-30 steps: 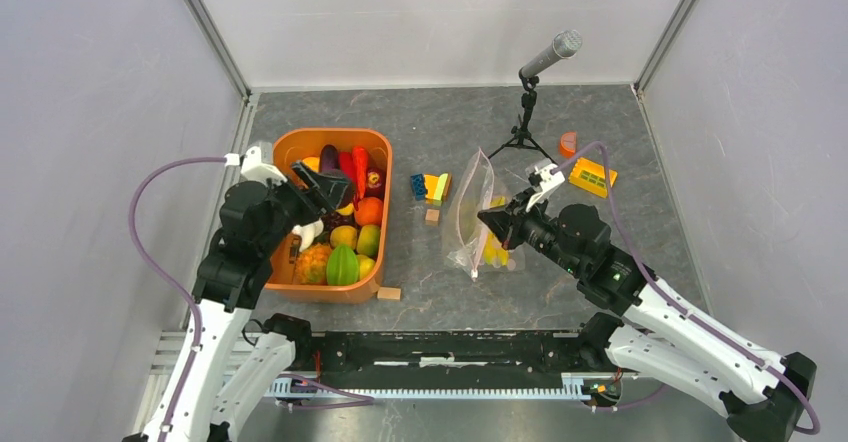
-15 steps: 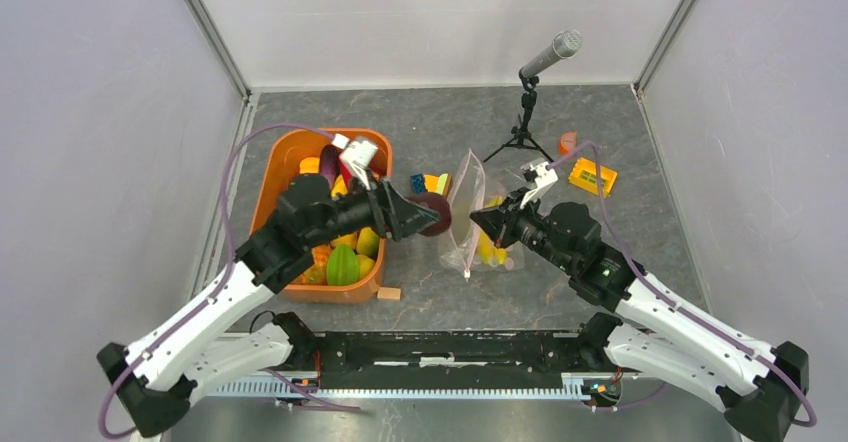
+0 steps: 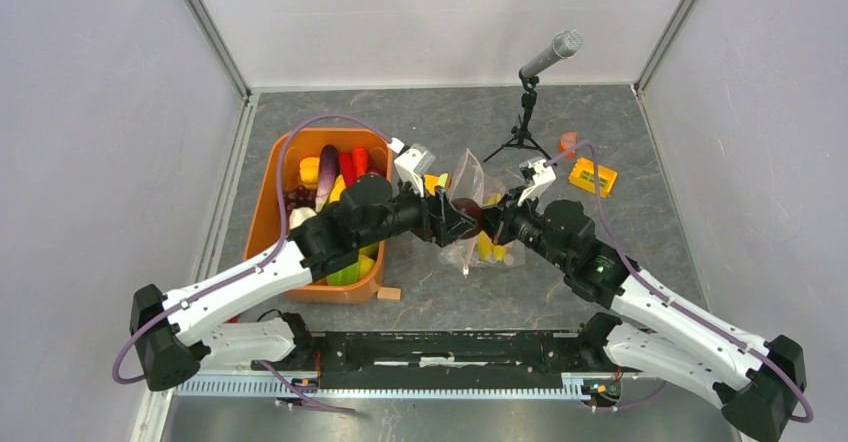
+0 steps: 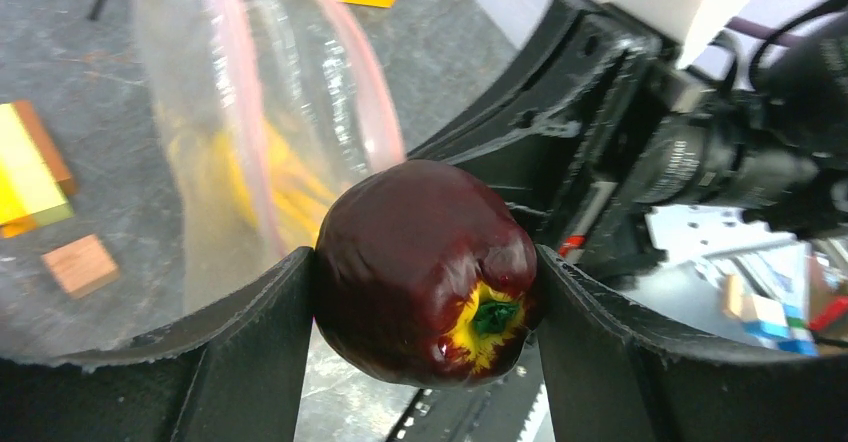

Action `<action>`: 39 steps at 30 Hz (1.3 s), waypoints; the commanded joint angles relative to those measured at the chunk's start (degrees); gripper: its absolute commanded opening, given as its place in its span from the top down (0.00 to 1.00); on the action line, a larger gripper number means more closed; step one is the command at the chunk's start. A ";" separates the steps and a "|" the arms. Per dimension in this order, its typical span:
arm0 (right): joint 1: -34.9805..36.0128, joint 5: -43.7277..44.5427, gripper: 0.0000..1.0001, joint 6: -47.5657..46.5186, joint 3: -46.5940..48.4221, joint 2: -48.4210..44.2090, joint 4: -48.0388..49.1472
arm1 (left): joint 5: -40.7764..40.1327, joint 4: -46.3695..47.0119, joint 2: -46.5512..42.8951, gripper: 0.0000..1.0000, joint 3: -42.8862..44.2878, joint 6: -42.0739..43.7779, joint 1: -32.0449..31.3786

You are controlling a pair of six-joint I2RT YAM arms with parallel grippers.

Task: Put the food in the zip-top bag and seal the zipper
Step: Place the fake fruit in the zipper food storage bag.

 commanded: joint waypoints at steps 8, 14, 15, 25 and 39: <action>0.16 -1.07 1.00 0.64 -0.89 -4.51 0.80 | -22.01 -2.92 1.05 0.49 1.52 8.99 -1.56; 0.16 -3.91 1.00 1.77 -0.59 -6.54 1.47 | -26.76 -4.66 4.49 0.46 4.35 9.71 -3.15; 0.17 -3.91 1.00 1.99 -0.43 -6.85 1.47 | -26.59 -4.23 4.70 0.45 4.68 9.85 -3.43; 0.18 -0.23 1.00 3.85 0.08 -8.17 0.70 | -14.85 -5.08 7.32 0.23 9.18 12.86 -4.98; 0.17 3.96 1.00 5.14 -1.73 -11.71 -0.11 | -7.99 -7.02 3.73 0.00 9.33 13.83 -4.93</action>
